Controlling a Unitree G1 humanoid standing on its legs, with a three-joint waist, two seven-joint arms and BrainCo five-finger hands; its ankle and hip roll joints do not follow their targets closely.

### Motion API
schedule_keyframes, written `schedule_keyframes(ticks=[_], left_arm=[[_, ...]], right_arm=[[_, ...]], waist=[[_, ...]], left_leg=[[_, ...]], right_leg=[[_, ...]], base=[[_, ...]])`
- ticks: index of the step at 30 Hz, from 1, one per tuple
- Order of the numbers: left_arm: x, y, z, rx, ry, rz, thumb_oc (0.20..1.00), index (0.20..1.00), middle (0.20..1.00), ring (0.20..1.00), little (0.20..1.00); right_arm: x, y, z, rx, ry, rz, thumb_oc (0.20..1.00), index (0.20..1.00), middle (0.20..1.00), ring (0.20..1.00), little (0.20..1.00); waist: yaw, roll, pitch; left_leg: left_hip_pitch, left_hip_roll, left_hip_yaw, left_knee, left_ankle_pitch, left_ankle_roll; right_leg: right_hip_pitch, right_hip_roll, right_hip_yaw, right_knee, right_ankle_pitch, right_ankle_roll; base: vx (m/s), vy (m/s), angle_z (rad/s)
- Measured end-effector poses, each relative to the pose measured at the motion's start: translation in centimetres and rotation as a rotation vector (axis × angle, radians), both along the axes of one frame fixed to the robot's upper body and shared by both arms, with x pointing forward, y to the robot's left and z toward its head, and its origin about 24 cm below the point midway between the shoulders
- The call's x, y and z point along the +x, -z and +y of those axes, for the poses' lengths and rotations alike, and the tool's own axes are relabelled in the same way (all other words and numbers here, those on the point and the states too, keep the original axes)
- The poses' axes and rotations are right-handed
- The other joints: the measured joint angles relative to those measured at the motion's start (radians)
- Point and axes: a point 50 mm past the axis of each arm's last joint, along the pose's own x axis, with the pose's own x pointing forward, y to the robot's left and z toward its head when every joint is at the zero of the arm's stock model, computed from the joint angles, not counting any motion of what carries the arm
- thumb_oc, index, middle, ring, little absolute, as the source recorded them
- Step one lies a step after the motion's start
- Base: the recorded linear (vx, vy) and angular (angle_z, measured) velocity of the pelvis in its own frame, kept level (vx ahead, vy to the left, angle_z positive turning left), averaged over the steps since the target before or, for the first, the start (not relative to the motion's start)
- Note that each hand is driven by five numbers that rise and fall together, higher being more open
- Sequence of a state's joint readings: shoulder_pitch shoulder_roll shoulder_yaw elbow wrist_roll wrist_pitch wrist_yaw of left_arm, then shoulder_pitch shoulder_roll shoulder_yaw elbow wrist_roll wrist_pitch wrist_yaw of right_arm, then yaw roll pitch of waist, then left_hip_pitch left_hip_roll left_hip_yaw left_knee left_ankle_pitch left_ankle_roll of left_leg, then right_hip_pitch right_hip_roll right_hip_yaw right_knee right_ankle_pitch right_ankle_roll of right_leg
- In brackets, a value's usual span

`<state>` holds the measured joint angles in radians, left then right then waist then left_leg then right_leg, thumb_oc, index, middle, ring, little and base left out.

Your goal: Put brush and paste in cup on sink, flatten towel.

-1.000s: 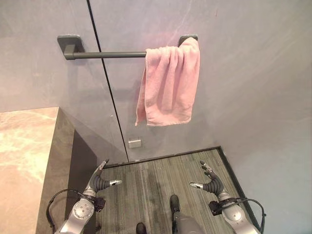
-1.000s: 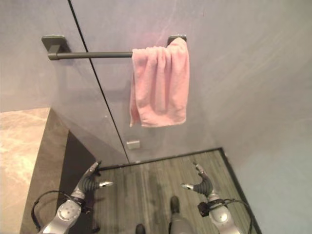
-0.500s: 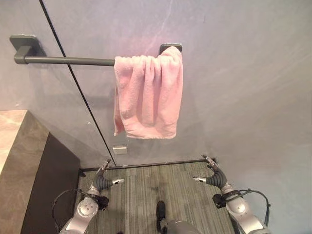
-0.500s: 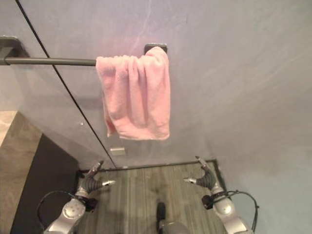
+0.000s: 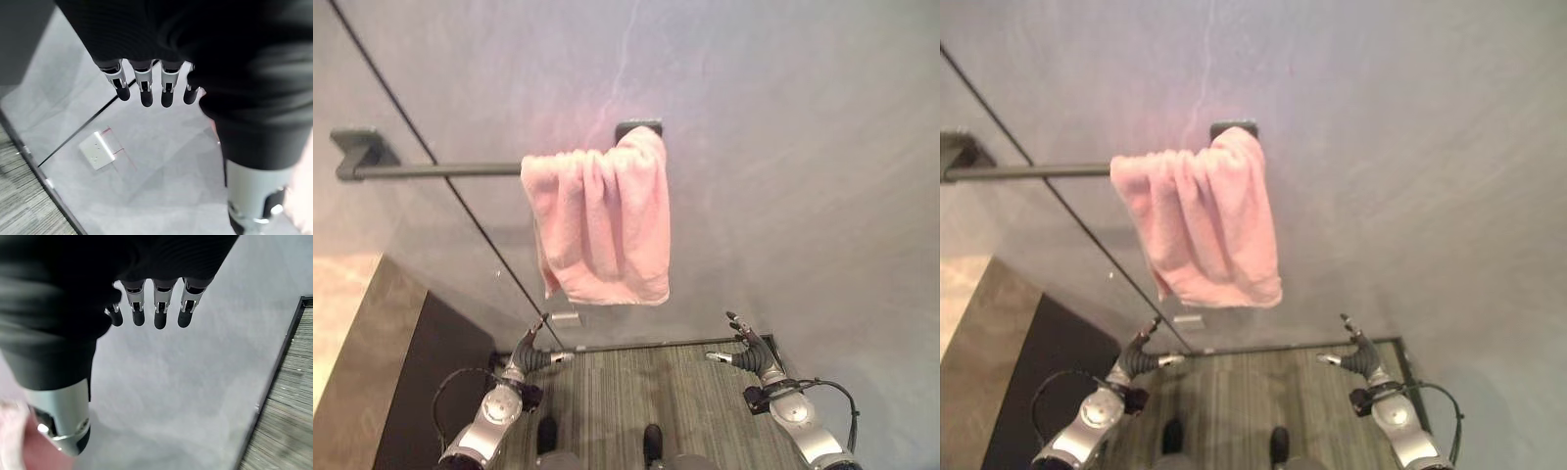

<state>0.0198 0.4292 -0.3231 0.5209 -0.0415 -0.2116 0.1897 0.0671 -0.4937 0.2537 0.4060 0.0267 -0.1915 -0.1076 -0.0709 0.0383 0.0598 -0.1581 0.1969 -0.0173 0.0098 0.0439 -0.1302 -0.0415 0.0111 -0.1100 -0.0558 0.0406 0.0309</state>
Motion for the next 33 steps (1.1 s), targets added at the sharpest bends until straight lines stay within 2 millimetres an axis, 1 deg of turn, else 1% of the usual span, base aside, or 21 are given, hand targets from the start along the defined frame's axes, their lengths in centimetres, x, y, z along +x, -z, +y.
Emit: schedule_keyframes(ticks=[1,2,4,6,8,9,12,14,16,18,19,20,21,22,23,25,26,28,29,31,33], left_arm=[[0.0,-0.1,0.5,0.005,-0.013,-0.005,1.0,1.0,1.0,1.0,1.0],[-0.1,-0.6,1.4,0.021,-0.032,-0.016,1.0,1.0,1.0,1.0,1.0],[-0.3,-0.8,2.3,0.029,-0.042,-0.01,1.0,1.0,1.0,1.0,1.0],[-0.4,-0.9,2.9,0.043,-0.042,-0.005,1.0,1.0,1.0,1.0,1.0],[-0.4,-1.4,3.4,0.053,-0.041,-0.02,1.0,1.0,1.0,1.0,1.0],[-0.7,-1.7,3.8,0.052,-0.049,-0.028,1.0,1.0,1.0,1.0,1.0],[-1.4,-2.5,4.4,0.048,-0.046,-0.045,1.0,1.0,1.0,1.0,1.0],[-1.9,-2.7,4.5,0.027,-0.039,-0.044,1.0,1.0,1.0,1.0,1.0],[-2.3,-3.4,4.5,0.021,0.001,-0.047,1.0,1.0,1.0,1.0,1.0],[-2.3,-3.8,4.3,-0.001,0.026,-0.053,1.0,1.0,1.0,1.0,1.0],[-1.7,-6.7,4.2,-0.009,0.137,-0.114,1.0,1.0,1.0,1.0,1.0],[-1.5,-7.1,4.1,-0.028,0.151,-0.123,1.0,1.0,1.0,1.0,1.0],[-0.7,-8.8,4.1,-0.045,0.216,-0.151,1.0,1.0,1.0,1.0,1.0],[0.8,-11.7,4.2,-0.021,0.276,-0.232,1.0,1.0,1.0,1.0,1.0],[1.6,-12.4,4.2,-0.032,0.283,-0.264,1.0,1.0,1.0,1.0,1.0],[2.8,-13.3,3.9,-0.061,0.277,-0.323,1.0,1.0,1.0,1.0,1.0],[3.6,-13.8,3.2,-0.077,0.29,-0.358,1.0,1.0,1.0,1.0,1.0],[4.0,-14.0,2.9,-0.075,0.308,-0.361,1.0,1.0,1.0,1.0,1.0],[4.2,-13.9,2.6,-0.078,0.321,-0.359,1.0,1.0,1.0,1.0,1.0],[4.3,-13.8,2.2,-0.089,0.332,-0.354,1.0,1.0,1.0,1.0,1.0],[4.8,-14.2,1.6,-0.124,0.34,-0.373,1.0,1.0,1.0,1.0,1.0]], right_arm=[[0.0,0.2,0.2,0.009,0.005,0.004,1.0,1.0,1.0,1.0,1.0],[-0.1,0.3,0.7,0.026,-0.007,0.006,1.0,1.0,1.0,1.0,1.0],[0.3,0.2,1.2,0.05,-0.006,-0.006,1.0,1.0,1.0,1.0,1.0],[0.8,-0.1,1.7,0.074,-0.01,-0.021,1.0,1.0,1.0,1.0,1.0],[1.8,-0.7,2.3,0.106,-0.026,-0.046,1.0,1.0,1.0,1.0,1.0],[2.1,-0.9,2.4,0.108,-0.035,-0.055,1.0,1.0,1.0,1.0,1.0],[2.8,-1.8,2.5,0.145,-0.046,-0.081,1.0,1.0,1.0,1.0,1.0],[3.0,-2.4,2.5,0.181,-0.055,-0.095,1.0,1.0,1.0,1.0,1.0],[3.4,-3.1,2.3,0.263,-0.053,-0.113,1.0,1.0,1.0,1.0,1.0],[3.6,-3.4,1.9,0.319,-0.045,-0.112,1.0,1.0,1.0,1.0,1.0],[3.8,-4.7,0.1,0.394,-0.044,-0.119,1.0,1.0,1.0,1.0,1.0],[3.9,-4.9,-0.4,0.423,-0.037,-0.122,1.0,1.0,1.0,1.0,1.0],[4.5,-5.6,-0.9,0.49,-0.049,-0.117,1.0,1.0,1.0,1.0,1.0],[6.0,-7.5,-1.4,0.511,-0.073,-0.157,1.0,1.0,1.0,1.0,1.0],[6.5,-8.1,-1.3,0.526,-0.085,-0.17,1.0,1.0,1.0,1.0,1.0],[7.1,-8.6,-0.5,0.569,-0.118,-0.175,1.0,1.0,1.0,1.0,1.0],[7.6,-9.0,0.5,0.582,-0.163,-0.172,1.0,1.0,1.0,1.0,1.0],[8.2,-9.3,1.7,0.594,-0.215,-0.161,1.0,1.0,1.0,1.0,1.0],[8.7,-9.7,2.7,0.598,-0.256,-0.158,1.0,1.0,1.0,1.0,1.0],[9.0,-9.9,3.4,0.601,-0.282,-0.155,1.0,1.0,1.0,1.0,1.0],[9.8,-10.7,5.2,0.603,-0.347,-0.152,1.0,1.0,1.0,1.0,1.0]], waist=[[0.005,-0.015,-0.001],[0.005,-0.056,-0.006],[0.007,-0.088,-0.005],[0.021,-0.102,-0.009],[0.041,-0.107,-0.011],[0.05,-0.107,-0.011],[0.061,-0.098,-0.006],[0.068,-0.099,-0.006],[0.071,-0.105,-0.005],[0.074,-0.108,-0.004],[0.085,-0.115,0.001],[0.085,-0.114,0.001],[0.085,-0.116,0.003],[0.085,-0.115,0.017],[0.086,-0.113,0.018],[0.085,-0.111,0.021],[0.082,-0.112,0.026],[0.081,-0.11,0.034],[0.081,-0.106,0.037],[0.083,-0.102,0.039],[0.084,-0.097,0.045]], left_leg=[[0.028,-0.015,0.011,-0.02,0.022,-0.008],[0.057,-0.052,0.031,-0.066,0.035,0.013],[0.083,-0.084,0.043,-0.101,0.046,0.034],[0.092,-0.106,0.058,-0.101,0.039,0.046],[0.095,-0.134,0.06,-0.101,0.031,0.062],[0.1,-0.139,0.061,-0.101,0.03,0.064],[0.108,-0.135,0.059,-0.101,0.028,0.066],[0.109,-0.127,0.058,-0.102,0.027,0.065],[0.109,-0.12,0.058,-0.106,0.027,0.061],[0.108,-0.115,0.056,-0.106,0.025,0.061],[0.104,-0.102,0.057,-0.106,0.025,0.051],[0.102,-0.101,0.057,-0.106,0.025,0.051],[0.088,-0.099,0.056,-0.106,0.029,0.048],[0.08,-0.099,0.056,-0.104,0.037,0.047],[0.075,-0.099,0.056,-0.102,0.04,0.044],[0.067,-0.099,0.055,-0.101,0.042,0.042],[0.053,-0.098,0.055,-0.101,0.046,0.041],[0.045,-0.097,0.055,-0.101,0.05,0.039],[0.041,-0.096,0.055,-0.101,0.05,0.039],[0.035,-0.096,0.055,-0.101,0.051,0.039],[0.017,-0.093,0.058,-0.101,0.055,0.036]], right_leg=[[0.01,-0.016,0.022,0.002,-0.006,0.018],[0.016,-0.056,0.028,0.0,-0.008,0.032],[0.022,-0.087,0.041,-0.001,-0.008,0.053],[0.024,-0.113,0.047,-0.001,-0.011,0.064],[0.036,-0.139,0.046,-0.017,-0.003,0.08],[0.047,-0.144,0.044,-0.029,0.0,0.085],[0.056,-0.14,0.041,-0.029,0.0,0.085],[0.057,-0.132,0.041,-0.029,0.0,0.085],[0.057,-0.124,0.041,-0.03,-0.005,0.085],[0.057,-0.119,0.041,-0.031,-0.007,0.084],[0.051,-0.108,0.042,-0.038,-0.009,0.08],[0.049,-0.107,0.043,-0.038,-0.009,0.079],[0.036,-0.105,0.042,-0.038,-0.005,0.075],[0.028,-0.104,0.04,-0.038,0.002,0.077],[0.024,-0.105,0.04,-0.037,0.004,0.077],[0.017,-0.104,0.038,-0.031,0.005,0.077],[0.002,-0.102,0.038,-0.03,0.009,0.076],[-0.006,-0.101,0.037,-0.03,0.012,0.075],[-0.011,-0.101,0.038,-0.03,0.012,0.075],[-0.015,-0.1,0.036,-0.03,0.012,0.075],[-0.037,-0.098,0.041,-0.03,0.017,0.072]], base=[[0.05,0.128,-0.24],[0.06,0.161,-0.18],[0.03,0.095,-0.05],[0.02,0.048,-0.07],[0.01,0.016,0.02],[0.0,0.0,0.0],[0.0,-0.009,0.03],[0.0,0.0,0.0],[0.0,0.0,0.0],[-0.01,-0.011,-0.02],[-0.03,-0.028,-0.05],[-0.04,-0.019,-0.04],[-0.07,-0.019,-0.01],[-0.05,-0.005,0.02],[-0.08,-0.008,0.01],[-0.07,0.001,0.01],[-0.05,0.006,0.01],[-0.05,0.009,-0.01],[-0.06,0.005,0.0],[-0.05,0.003,-0.01],[-0.05,0.009,-0.06]])
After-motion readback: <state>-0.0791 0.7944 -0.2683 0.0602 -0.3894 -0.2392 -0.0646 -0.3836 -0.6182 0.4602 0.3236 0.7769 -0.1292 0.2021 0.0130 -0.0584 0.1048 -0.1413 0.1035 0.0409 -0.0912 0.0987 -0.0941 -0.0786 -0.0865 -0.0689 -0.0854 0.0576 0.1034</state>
